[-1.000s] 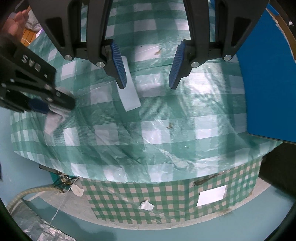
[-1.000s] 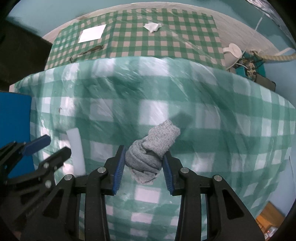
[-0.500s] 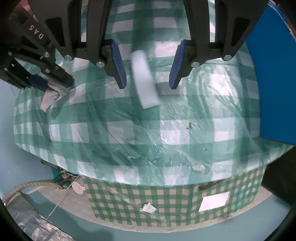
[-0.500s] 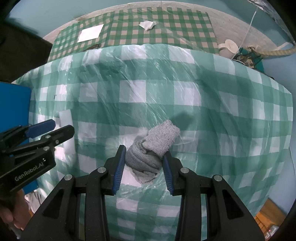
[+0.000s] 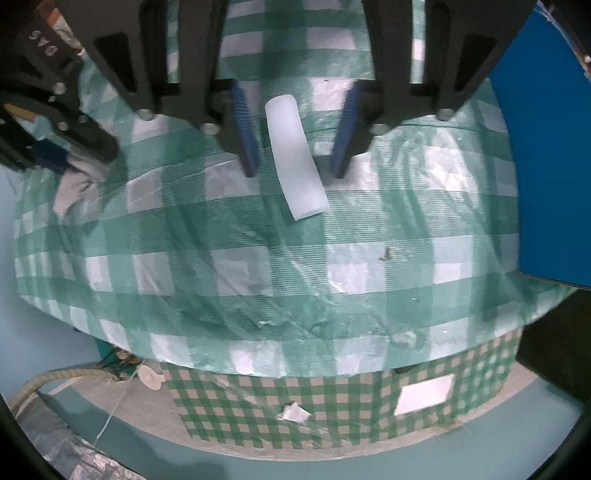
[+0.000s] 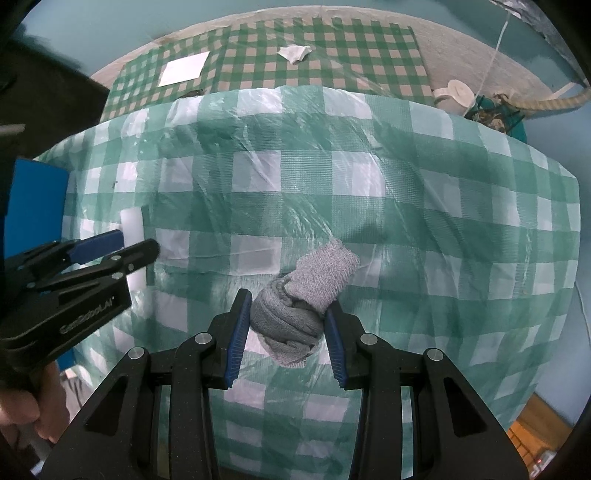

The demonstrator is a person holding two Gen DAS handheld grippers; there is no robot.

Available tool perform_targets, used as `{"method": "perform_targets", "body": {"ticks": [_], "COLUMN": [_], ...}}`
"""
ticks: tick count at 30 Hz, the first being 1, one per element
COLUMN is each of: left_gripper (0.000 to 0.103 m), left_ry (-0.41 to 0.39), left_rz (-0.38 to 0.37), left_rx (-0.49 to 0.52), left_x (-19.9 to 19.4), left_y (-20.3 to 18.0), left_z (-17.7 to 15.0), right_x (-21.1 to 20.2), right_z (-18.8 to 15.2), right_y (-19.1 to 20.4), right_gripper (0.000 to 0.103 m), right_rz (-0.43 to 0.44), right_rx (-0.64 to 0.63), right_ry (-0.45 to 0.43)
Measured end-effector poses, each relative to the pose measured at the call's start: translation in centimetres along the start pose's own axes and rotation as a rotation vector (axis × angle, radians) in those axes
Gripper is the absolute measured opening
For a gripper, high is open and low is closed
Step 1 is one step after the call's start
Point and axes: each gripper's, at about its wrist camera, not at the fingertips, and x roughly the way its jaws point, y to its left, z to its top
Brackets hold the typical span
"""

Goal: Organize soft objects
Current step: 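Close the left tool on the white foam tube while the right tool holds the sock, then carry the foam tube with the left tool while the right tool carries the sock over the box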

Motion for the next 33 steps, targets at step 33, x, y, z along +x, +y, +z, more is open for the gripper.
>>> {"method": "perform_targets", "body": {"ticks": [33], "left_gripper": [0.015], "left_ry": [-0.111], "left_rz": [-0.105], "left_rx": [0.041], "left_x": [-7.9], "left_y": [5.2], "left_z": [-5.4], "right_x": [-6.0], "right_z": [-2.3], "right_y": [4.4], "right_gripper": [0.037], "right_rz": [0.036], "right_rx": [-0.13], "right_ry": [-0.089]}}
